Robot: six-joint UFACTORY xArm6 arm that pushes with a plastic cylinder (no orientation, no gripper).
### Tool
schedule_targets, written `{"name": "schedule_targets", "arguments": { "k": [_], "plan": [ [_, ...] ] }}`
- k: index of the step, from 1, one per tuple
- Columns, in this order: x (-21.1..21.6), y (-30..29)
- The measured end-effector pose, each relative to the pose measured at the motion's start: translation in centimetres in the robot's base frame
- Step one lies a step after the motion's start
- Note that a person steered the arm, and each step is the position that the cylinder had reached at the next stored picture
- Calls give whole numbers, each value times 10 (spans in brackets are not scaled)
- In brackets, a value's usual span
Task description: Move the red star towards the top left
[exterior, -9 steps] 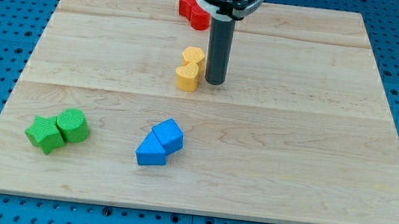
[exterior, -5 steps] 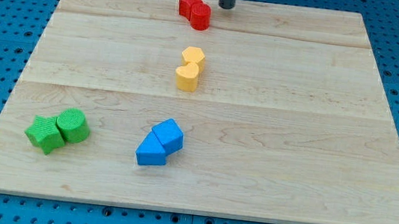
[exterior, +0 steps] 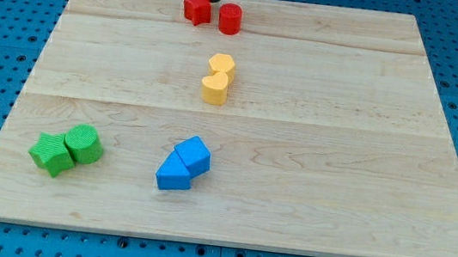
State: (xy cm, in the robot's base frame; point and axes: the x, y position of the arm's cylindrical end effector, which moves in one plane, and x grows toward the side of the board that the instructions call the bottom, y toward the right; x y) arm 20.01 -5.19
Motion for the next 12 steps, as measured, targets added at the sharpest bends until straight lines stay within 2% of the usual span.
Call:
{"name": "schedule_targets", "arguments": {
  "k": [2,3,4,5,6,7,8,9,11,12],
  "plan": [
    [25,-36],
    [14,-40],
    [20,-120],
    [97,-121],
    [113,-13],
    [92,34],
    [70,0],
    [66,-29],
    [73,-36],
    [91,-31]
  ]
}}
